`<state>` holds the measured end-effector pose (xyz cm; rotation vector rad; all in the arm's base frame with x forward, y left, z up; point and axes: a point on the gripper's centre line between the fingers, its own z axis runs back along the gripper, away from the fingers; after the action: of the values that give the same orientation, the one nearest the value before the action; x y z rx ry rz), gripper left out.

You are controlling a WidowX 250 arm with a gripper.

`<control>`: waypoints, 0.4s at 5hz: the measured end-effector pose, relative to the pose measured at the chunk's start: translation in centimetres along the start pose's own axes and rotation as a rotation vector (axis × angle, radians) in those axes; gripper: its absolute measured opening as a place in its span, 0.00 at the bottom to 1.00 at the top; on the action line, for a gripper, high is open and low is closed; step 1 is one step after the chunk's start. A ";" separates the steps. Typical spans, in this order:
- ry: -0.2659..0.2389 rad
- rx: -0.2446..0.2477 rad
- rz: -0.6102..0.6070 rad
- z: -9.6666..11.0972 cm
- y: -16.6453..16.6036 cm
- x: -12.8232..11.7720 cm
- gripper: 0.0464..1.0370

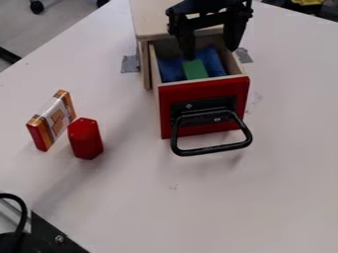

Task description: Take out the green object from the drawer and put it on the table under the red object

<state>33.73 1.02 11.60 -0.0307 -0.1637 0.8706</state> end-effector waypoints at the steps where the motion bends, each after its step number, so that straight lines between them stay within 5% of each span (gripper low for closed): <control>1: -0.004 0.001 0.008 -0.3 0.7 0.5 0.96; 2: -0.019 -0.002 0.008 -0.4 1.0 0.9 0.96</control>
<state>33.58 2.37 11.19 -0.0246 -0.1824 0.8789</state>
